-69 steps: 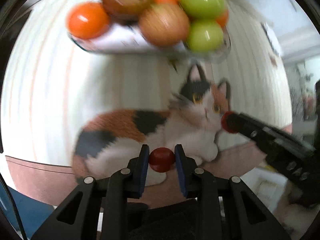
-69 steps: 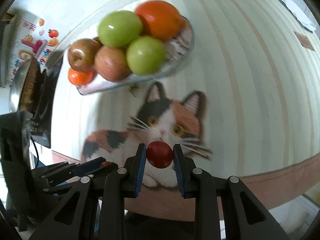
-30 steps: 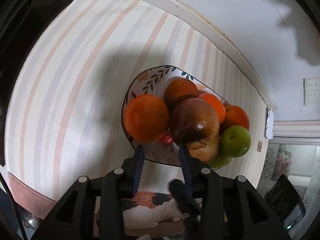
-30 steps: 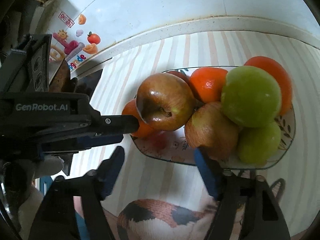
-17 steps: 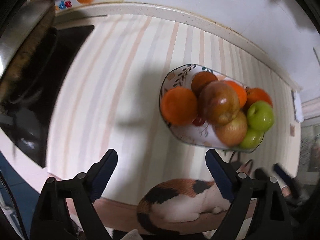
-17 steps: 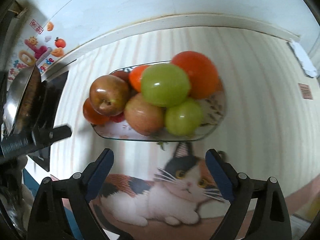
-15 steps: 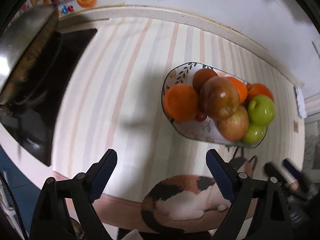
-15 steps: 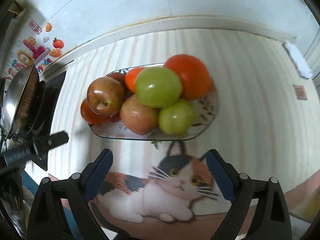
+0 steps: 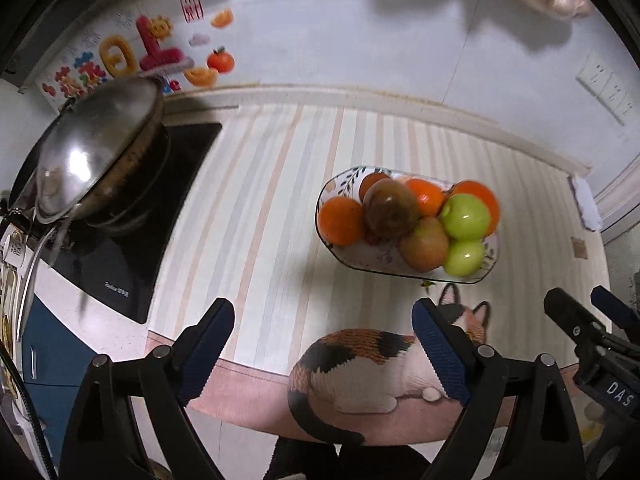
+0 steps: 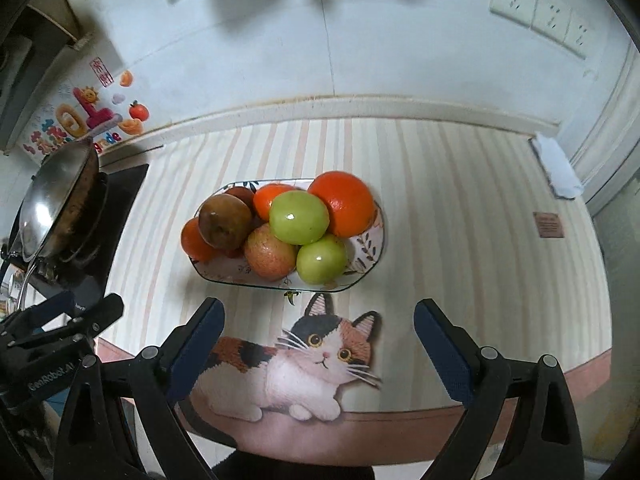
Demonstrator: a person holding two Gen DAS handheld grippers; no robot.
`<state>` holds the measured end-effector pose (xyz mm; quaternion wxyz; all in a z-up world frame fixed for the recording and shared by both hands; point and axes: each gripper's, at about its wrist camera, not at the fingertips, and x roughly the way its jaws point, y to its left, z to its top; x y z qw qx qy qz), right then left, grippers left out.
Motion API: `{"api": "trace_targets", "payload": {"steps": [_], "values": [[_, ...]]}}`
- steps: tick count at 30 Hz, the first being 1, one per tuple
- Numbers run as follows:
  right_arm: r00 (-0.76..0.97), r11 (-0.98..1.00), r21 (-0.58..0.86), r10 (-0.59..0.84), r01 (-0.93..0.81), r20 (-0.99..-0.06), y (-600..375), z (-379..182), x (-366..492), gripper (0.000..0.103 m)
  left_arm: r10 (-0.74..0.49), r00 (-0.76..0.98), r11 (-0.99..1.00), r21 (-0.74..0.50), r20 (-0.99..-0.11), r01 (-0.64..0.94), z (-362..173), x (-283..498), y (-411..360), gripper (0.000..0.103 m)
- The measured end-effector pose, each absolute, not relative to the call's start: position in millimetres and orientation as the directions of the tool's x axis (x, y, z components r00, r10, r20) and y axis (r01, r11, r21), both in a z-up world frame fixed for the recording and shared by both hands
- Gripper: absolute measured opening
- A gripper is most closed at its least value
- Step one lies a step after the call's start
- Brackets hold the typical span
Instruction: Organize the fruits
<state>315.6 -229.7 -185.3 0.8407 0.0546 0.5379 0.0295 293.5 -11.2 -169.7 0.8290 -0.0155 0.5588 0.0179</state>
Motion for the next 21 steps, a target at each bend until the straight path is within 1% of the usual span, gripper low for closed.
{"api": "trace_targets", "payload": {"steps": [7, 13, 21], "values": [[0.507, 0.995, 0.096, 0.075, 0.016, -0.859, -226, -131, 259, 0.098, -0.015, 0.459, 1.000, -0.018, -0.888, -0.002, -121, 246, -10, 0.091], [0.583, 0.995, 0.089, 0.046, 0.046, -0.811, -213, -80, 190, 0.098, -0.046, 0.510, 0.998, -0.018, -0.859, 0.059, -83, 191, -3, 0.091], [0.633, 0.994, 0.089, 0.027, 0.068, -0.774, -195, -28, 99, 0.099, -0.094, 0.546, 0.993, -0.039, -0.833, 0.111, -48, 130, 5, 0.091]]}}
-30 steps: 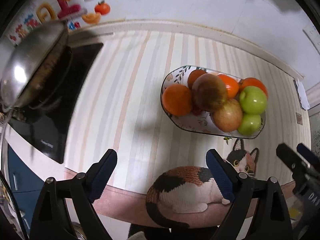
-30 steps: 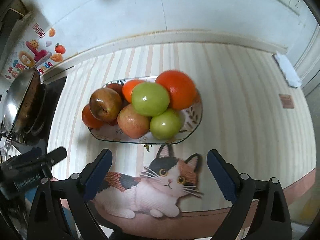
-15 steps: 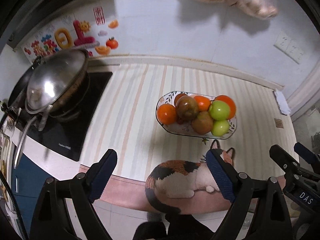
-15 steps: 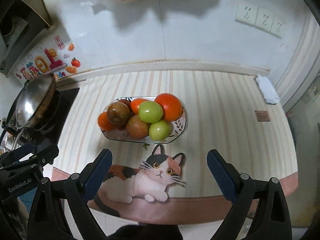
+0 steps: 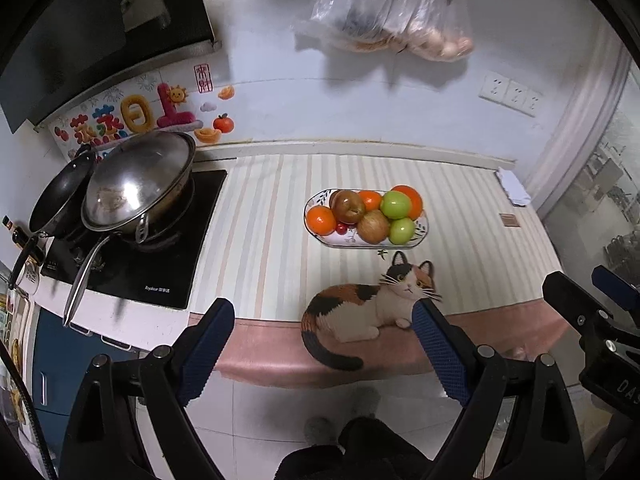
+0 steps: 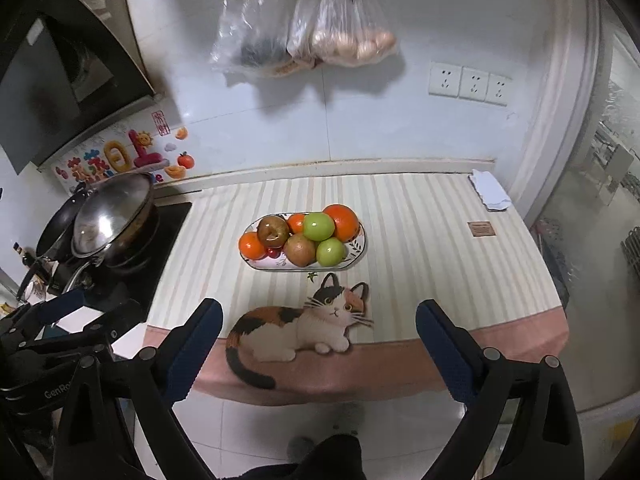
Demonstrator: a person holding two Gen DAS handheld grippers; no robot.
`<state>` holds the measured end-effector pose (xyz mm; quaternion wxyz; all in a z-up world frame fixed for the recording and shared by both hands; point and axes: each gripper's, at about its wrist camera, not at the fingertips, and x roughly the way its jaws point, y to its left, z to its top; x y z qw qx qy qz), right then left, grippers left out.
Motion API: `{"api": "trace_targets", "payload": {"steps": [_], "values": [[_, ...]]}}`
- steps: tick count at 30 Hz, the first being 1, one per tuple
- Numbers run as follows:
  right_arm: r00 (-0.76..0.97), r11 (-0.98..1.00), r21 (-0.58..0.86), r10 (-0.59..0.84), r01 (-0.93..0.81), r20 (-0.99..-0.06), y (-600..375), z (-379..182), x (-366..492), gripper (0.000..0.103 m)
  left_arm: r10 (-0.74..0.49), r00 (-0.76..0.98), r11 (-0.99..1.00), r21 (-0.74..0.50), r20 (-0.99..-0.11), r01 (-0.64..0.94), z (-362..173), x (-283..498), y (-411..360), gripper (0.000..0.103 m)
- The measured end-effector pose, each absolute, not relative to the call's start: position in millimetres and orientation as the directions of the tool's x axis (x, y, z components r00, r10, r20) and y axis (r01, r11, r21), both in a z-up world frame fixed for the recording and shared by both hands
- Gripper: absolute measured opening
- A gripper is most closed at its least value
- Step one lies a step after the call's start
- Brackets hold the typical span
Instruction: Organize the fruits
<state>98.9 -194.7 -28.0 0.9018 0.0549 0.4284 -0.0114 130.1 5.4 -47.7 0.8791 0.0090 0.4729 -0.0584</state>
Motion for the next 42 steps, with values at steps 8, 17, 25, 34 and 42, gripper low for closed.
{"api": "trace_targets", "payload": {"steps": [8, 17, 25, 34, 42], "values": [[0.684, 0.992, 0.105, 0.029, 0.070, -0.729, -194, 7, 45, 0.099, -0.086, 0.610, 0.995, -0.035, -0.787, 0.096, -17, 88, 7, 0.091], [0.702, 0.990, 0.127, 0.051, 0.057, -0.711, -204, 24, 16, 0.099, -0.072, 0.623, 0.997, -0.034, -0.779, 0.073, -10, 68, 6, 0.091], [0.682, 0.990, 0.135, 0.069, 0.044, -0.728, -210, 13, 28, 0.100, -0.044, 0.614, 0.999, -0.022, -0.788, 0.043, -20, 80, 3, 0.091], [0.664, 0.990, 0.133, 0.065, 0.053, -0.745, -214, -6, 65, 0.100, -0.027, 0.602, 0.999, -0.011, -0.798, 0.031, -28, 110, -1, 0.091], [0.638, 0.989, 0.135, 0.068, 0.057, -0.767, -218, -23, 105, 0.100, -0.006, 0.569, 0.999, 0.018, -0.822, 0.037, -43, 136, -12, 0.091]]}}
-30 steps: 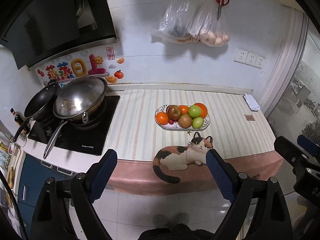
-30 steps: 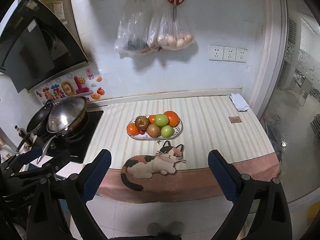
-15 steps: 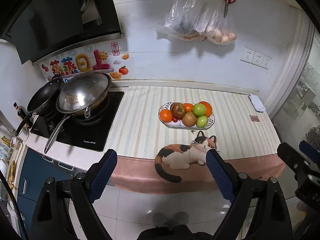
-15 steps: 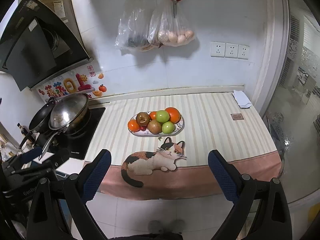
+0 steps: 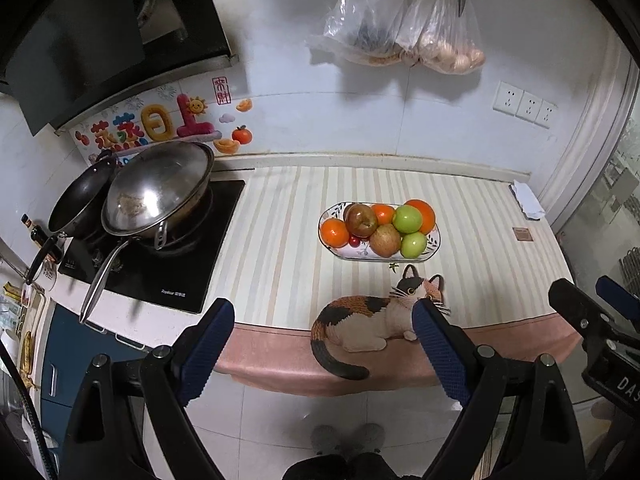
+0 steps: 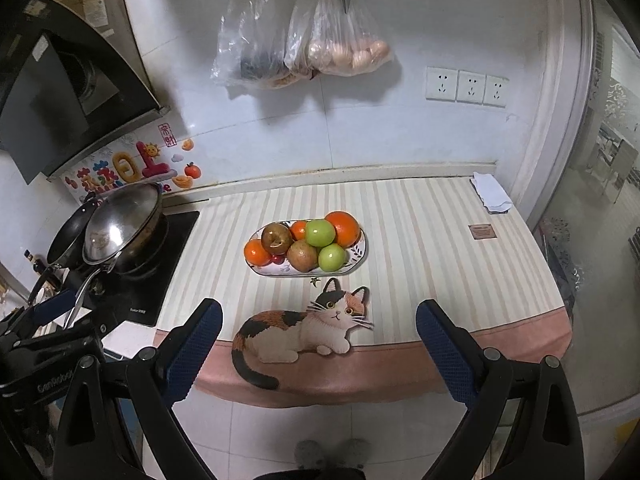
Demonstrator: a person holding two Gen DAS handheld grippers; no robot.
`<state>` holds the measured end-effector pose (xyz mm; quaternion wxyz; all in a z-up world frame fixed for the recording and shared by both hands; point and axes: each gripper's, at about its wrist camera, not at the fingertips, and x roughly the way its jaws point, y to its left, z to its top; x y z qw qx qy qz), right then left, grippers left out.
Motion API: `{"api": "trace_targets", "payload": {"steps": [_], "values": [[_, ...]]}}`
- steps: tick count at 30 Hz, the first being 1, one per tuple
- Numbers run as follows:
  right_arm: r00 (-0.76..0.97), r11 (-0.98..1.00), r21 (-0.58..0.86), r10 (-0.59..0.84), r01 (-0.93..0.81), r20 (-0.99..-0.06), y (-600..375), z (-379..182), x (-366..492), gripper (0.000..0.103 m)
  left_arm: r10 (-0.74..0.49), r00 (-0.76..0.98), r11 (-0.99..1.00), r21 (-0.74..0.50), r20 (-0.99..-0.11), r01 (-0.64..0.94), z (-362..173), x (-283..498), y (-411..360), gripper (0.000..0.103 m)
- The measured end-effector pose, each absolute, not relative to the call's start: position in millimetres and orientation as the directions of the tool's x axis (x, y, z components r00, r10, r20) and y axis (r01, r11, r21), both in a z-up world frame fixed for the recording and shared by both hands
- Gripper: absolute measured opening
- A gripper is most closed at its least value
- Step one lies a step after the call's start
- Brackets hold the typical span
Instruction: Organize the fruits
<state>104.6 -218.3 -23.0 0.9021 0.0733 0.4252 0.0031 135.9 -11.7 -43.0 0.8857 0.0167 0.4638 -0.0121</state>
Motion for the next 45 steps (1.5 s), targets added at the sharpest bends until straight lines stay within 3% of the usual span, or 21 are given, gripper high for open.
{"api": "trace_targets", "payload": {"steps": [14, 23, 25, 33, 45], "values": [[0.561, 0.988, 0.143, 0.082, 0.066, -0.824, -221, -67, 147, 0.100, 0.010, 0.505, 0.999, 0.030, -0.863, 0.031, -74, 163, -18, 0.091], [0.568, 0.988, 0.140, 0.083, 0.058, -0.819, -221, -64, 151, 0.100, 0.017, 0.526, 1.000, 0.026, -0.851, 0.010, -71, 164, -14, 0.091], [0.570, 0.989, 0.138, 0.082, 0.056, -0.818, -221, -63, 151, 0.100, 0.025, 0.528, 0.999, 0.032, -0.849, 0.005, -71, 164, -14, 0.098], [0.571, 0.989, 0.139, 0.082, 0.057, -0.817, -221, -63, 152, 0.100, 0.041, 0.538, 0.999, 0.052, -0.842, 0.006, -69, 162, -14, 0.101], [0.574, 0.990, 0.136, 0.086, 0.046, -0.814, -223, -59, 150, 0.100, 0.043, 0.559, 0.998, 0.055, -0.828, 0.005, -62, 161, -14, 0.102]]}}
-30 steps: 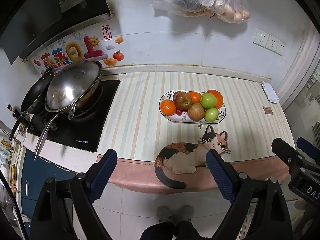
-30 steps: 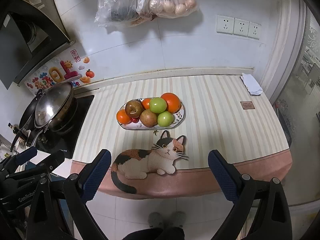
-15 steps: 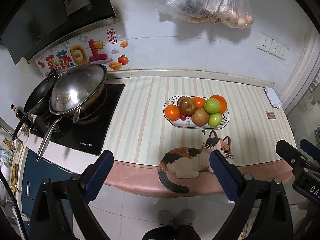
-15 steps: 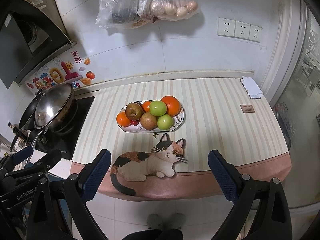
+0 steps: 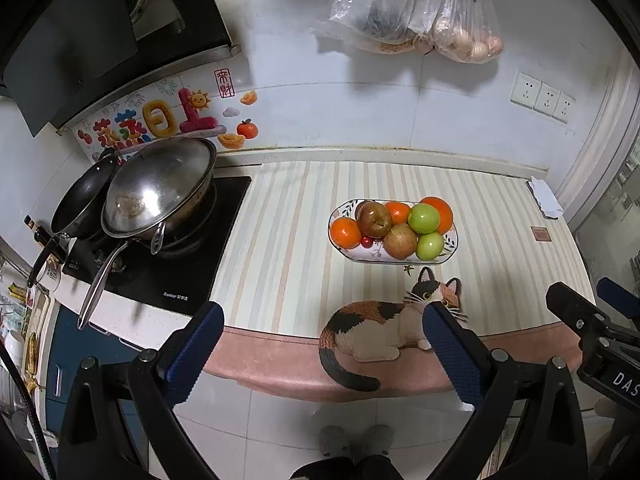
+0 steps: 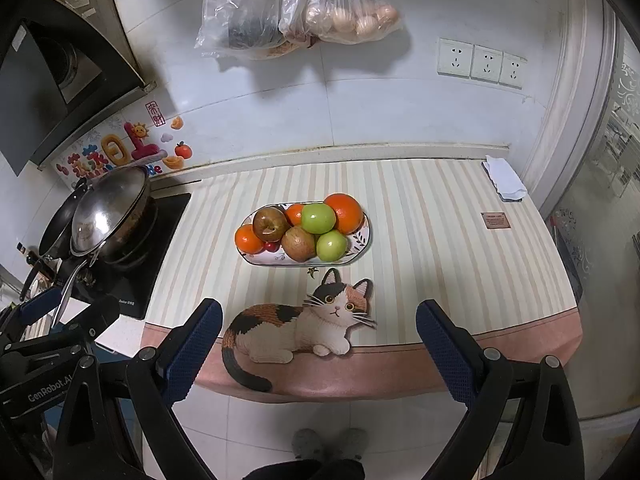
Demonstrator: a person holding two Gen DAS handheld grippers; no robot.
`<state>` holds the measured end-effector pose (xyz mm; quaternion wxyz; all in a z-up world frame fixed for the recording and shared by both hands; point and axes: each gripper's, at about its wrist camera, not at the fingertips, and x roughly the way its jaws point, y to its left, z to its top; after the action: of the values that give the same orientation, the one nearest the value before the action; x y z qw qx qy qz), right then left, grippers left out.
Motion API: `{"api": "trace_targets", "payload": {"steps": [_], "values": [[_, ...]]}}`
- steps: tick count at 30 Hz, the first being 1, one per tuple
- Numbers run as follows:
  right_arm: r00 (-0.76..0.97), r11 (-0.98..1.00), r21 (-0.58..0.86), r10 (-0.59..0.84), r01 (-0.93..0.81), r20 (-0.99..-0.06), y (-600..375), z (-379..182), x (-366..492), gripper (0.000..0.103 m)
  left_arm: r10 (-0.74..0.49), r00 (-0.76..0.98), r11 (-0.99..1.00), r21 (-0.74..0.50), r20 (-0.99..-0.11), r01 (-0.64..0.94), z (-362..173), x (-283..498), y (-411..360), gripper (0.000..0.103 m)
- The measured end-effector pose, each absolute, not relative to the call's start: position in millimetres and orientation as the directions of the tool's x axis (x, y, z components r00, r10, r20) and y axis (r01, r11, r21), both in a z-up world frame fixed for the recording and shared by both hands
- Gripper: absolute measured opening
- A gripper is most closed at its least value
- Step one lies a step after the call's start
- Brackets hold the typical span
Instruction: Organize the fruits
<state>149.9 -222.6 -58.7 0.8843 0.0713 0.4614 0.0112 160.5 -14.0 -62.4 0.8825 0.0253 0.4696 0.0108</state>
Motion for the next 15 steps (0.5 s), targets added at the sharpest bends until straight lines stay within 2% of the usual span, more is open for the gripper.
{"api": "trace_targets", "payload": {"steps": [15], "values": [[0.575, 0.990, 0.135, 0.085, 0.045, -0.814, -222.7, -56.5, 150.5, 0.100, 0.038, 0.564, 0.999, 0.044, -0.825, -0.003, -59.0, 160.8, -11.9, 0.102]]}}
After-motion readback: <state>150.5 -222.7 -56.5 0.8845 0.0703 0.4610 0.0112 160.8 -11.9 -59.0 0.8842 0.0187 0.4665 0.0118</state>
